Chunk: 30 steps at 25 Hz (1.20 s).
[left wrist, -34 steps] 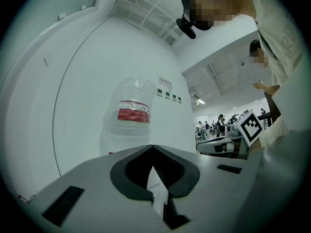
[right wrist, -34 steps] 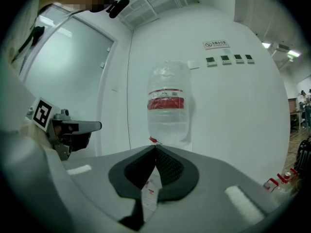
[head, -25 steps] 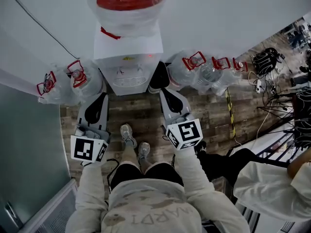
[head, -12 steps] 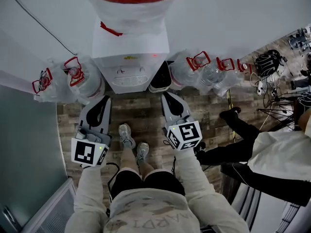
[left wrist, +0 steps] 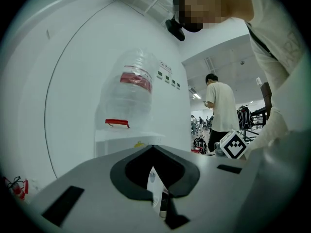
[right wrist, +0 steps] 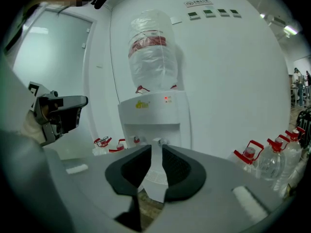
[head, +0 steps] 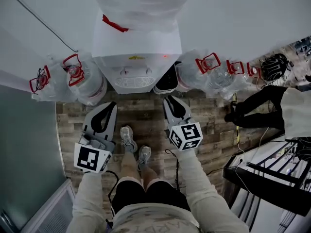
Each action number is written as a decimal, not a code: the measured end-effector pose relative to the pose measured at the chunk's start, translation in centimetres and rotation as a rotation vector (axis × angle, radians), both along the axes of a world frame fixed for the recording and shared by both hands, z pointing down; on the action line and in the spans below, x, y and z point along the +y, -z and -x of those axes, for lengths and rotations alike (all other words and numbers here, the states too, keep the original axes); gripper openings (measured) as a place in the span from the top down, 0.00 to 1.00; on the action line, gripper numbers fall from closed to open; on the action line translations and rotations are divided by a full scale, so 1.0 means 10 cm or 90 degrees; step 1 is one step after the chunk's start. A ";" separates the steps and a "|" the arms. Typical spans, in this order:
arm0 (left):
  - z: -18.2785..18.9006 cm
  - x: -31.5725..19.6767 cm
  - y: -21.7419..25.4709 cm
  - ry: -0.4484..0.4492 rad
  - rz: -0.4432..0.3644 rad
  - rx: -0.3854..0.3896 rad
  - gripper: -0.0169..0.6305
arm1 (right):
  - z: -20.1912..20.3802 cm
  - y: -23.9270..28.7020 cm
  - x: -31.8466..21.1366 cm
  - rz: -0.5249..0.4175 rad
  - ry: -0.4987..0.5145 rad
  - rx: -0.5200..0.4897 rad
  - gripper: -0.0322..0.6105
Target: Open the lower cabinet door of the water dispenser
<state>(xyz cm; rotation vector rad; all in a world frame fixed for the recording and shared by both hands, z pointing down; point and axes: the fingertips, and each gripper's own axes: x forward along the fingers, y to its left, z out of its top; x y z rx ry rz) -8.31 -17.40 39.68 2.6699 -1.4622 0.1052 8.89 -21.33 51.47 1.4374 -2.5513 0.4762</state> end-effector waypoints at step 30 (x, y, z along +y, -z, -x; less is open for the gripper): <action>0.04 -0.13 -1.58 -0.023 0.002 -0.022 0.97 | 0.17 -2.19 -0.35 0.061 0.036 0.019 0.60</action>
